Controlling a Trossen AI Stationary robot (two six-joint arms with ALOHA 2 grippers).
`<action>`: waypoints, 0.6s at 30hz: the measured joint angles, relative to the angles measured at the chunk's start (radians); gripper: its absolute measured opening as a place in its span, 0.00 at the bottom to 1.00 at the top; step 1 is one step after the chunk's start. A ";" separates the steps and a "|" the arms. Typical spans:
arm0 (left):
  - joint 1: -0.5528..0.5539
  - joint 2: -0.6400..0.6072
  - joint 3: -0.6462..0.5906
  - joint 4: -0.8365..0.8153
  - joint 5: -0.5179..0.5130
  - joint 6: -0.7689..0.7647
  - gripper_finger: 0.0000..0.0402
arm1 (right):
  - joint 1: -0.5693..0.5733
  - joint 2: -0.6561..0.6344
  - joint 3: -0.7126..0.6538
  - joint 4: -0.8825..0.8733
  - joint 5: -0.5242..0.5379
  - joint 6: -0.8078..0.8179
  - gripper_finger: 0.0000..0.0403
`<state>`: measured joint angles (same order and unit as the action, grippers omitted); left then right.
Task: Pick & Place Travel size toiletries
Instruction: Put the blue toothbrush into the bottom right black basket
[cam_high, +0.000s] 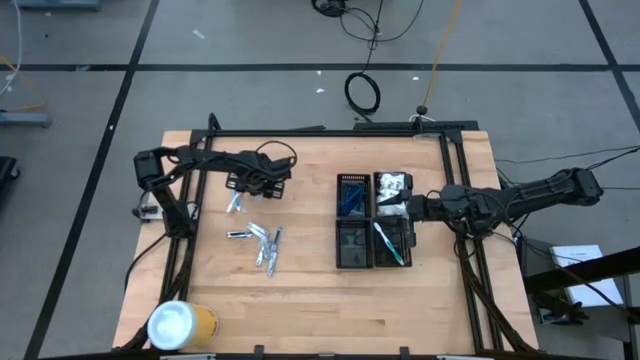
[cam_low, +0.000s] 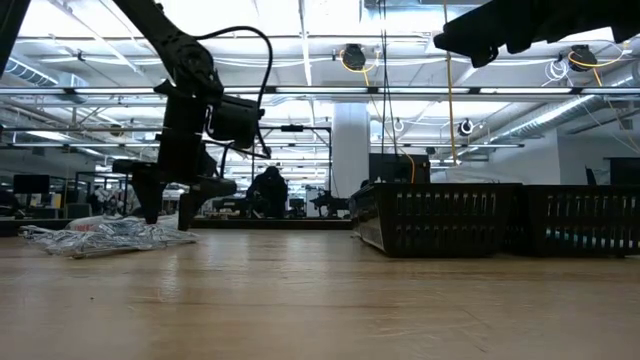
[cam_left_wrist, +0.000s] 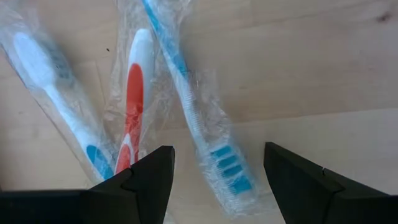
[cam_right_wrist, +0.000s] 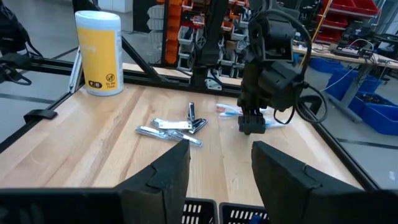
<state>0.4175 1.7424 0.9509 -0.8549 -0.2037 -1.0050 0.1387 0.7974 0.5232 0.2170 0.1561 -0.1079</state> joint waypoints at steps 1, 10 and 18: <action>0.001 0.000 0.000 0.002 0.004 0.000 0.61 | 0.000 0.000 -0.001 0.000 0.000 -0.002 0.40; -0.008 0.002 -0.002 0.010 0.049 0.012 0.55 | 0.000 0.000 -0.003 0.002 0.000 -0.009 0.40; -0.010 0.003 -0.002 0.026 0.076 0.032 0.19 | 0.000 0.000 -0.003 -0.003 0.000 -0.009 0.40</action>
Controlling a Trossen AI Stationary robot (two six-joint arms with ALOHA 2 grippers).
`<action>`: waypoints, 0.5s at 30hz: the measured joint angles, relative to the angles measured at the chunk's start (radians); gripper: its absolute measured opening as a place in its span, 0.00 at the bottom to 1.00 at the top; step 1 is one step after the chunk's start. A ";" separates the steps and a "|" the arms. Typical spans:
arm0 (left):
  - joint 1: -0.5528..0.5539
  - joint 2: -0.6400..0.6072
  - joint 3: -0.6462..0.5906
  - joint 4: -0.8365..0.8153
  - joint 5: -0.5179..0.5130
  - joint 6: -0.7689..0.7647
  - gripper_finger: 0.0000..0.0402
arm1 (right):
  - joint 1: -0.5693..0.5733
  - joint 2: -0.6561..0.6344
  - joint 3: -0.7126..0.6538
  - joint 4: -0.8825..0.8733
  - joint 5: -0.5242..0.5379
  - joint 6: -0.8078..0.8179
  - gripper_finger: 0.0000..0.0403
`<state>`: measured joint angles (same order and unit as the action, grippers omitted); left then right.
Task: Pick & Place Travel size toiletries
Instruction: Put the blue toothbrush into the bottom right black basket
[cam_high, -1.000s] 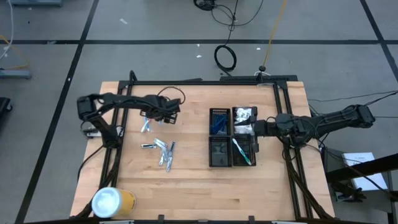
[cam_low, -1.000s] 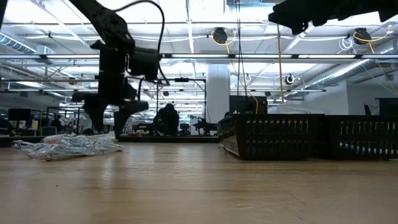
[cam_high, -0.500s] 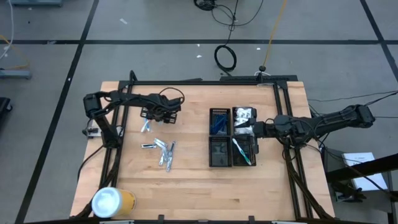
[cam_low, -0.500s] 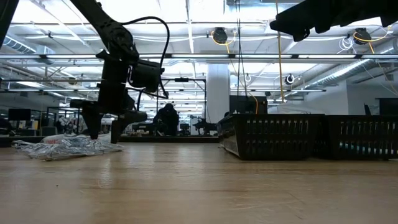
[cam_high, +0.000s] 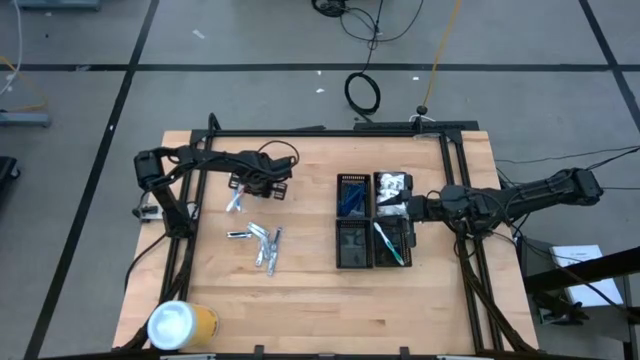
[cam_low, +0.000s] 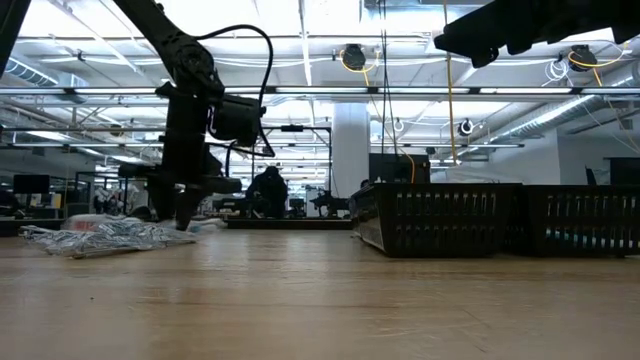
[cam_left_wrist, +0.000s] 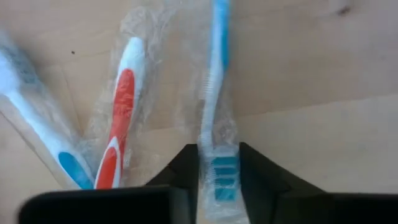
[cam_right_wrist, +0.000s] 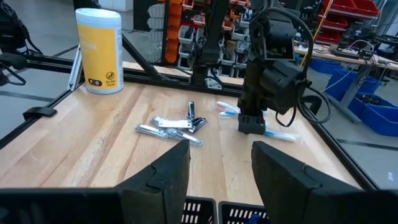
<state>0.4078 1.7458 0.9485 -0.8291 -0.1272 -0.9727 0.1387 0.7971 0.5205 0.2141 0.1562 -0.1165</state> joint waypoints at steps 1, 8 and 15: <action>0.000 0.000 0.000 0.002 0.000 0.014 0.15 | 0.000 0.000 0.000 -0.002 0.000 0.000 0.40; -0.022 -0.050 -0.005 0.026 -0.063 0.095 0.12 | 0.000 0.000 -0.001 -0.040 0.006 0.001 0.40; -0.102 -0.206 0.011 0.189 -0.124 0.225 0.12 | 0.000 0.000 -0.002 -0.040 0.137 0.018 0.40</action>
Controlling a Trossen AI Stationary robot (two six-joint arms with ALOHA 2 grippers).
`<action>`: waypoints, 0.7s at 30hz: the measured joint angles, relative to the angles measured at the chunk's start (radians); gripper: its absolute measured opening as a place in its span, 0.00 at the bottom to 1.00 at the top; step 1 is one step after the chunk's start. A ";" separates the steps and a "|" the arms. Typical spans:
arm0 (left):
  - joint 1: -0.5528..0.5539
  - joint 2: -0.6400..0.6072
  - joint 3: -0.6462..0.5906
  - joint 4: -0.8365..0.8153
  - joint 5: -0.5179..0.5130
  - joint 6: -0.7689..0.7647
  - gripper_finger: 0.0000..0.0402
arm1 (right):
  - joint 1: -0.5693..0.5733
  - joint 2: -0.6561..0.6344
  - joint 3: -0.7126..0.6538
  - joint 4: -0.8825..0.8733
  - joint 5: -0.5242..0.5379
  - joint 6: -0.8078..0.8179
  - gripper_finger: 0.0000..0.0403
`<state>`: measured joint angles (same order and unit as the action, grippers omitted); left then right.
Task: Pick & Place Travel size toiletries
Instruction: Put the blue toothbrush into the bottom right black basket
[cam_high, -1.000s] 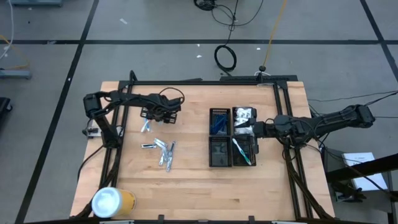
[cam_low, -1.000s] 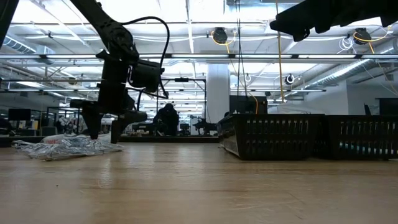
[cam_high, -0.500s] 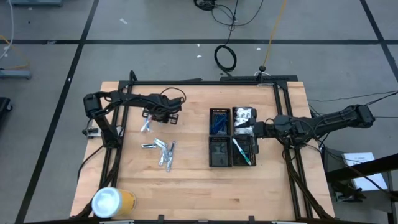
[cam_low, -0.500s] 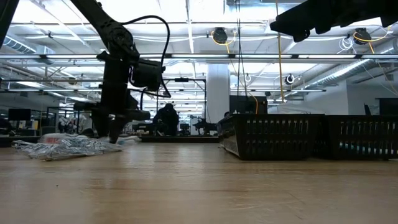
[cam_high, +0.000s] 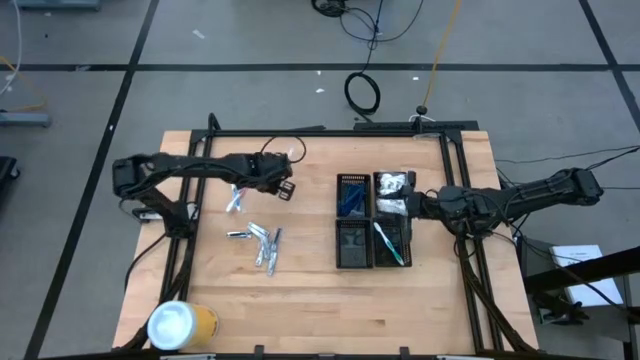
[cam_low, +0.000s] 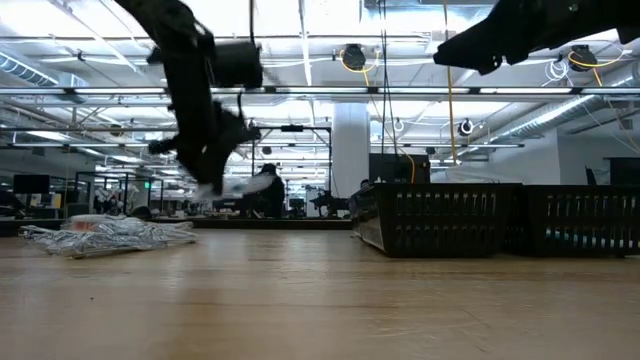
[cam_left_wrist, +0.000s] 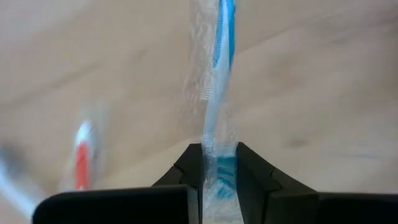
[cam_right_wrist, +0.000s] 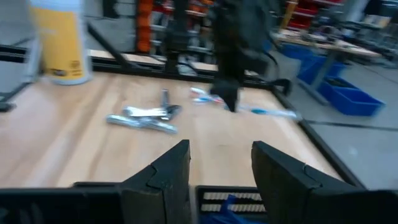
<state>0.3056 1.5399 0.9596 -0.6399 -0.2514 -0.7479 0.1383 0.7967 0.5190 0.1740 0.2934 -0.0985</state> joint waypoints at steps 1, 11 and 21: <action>-0.015 -0.025 0.000 0.041 -0.005 0.040 0.12 | 0.000 0.000 0.000 0.001 0.026 0.001 0.40; -0.193 -0.090 0.003 0.704 0.074 0.701 0.12 | -0.040 0.107 0.000 0.219 0.123 -0.046 0.40; -0.236 -0.039 0.003 0.919 0.197 0.982 0.12 | -0.096 0.341 0.000 0.632 0.008 -0.089 0.40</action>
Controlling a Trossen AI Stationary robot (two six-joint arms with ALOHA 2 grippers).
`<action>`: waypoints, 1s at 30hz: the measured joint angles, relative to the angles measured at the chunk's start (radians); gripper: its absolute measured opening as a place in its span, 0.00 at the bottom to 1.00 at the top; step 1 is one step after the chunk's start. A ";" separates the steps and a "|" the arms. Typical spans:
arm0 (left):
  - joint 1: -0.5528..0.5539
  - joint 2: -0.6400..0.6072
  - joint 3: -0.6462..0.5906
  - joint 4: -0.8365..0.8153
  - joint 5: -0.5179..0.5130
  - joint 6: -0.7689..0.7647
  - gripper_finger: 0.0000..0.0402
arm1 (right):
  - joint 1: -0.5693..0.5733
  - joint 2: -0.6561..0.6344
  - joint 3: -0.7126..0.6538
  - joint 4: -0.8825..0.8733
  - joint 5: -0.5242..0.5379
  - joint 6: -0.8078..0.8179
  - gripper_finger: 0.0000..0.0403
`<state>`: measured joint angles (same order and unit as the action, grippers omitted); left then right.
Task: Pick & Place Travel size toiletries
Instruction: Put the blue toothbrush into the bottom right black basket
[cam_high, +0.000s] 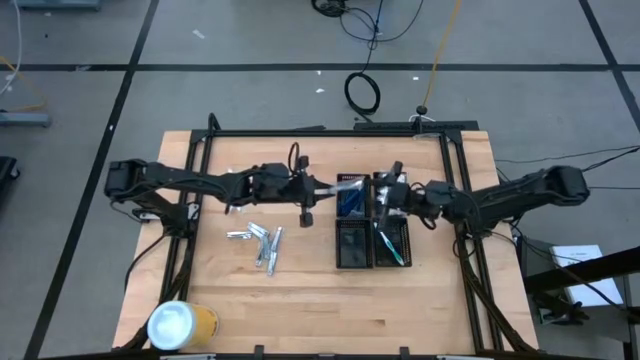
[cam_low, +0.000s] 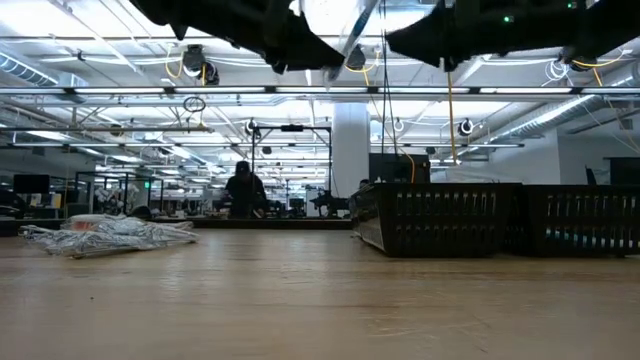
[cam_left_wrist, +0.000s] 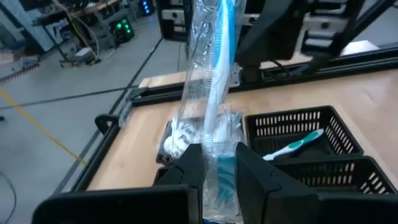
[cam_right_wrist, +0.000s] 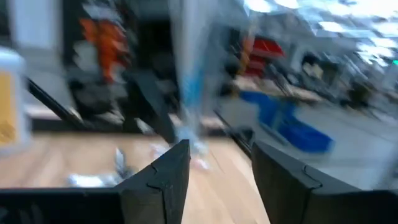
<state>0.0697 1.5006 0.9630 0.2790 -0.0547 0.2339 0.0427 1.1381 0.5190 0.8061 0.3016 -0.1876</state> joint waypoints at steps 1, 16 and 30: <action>0.003 0.001 0.000 -0.001 0.008 0.002 0.12 | -0.006 0.025 0.000 0.059 -0.037 -0.002 0.40; 0.020 0.008 0.000 -0.006 0.033 -0.008 0.12 | -0.064 0.274 0.095 0.327 -0.224 0.011 0.40; 0.019 0.008 0.000 -0.017 0.036 -0.027 0.14 | -0.064 0.277 0.098 0.313 -0.217 -0.095 0.08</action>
<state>0.0891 1.5089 0.9630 0.2620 -0.0185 0.2073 -0.0216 1.4147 0.6167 1.1187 0.0848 -0.2827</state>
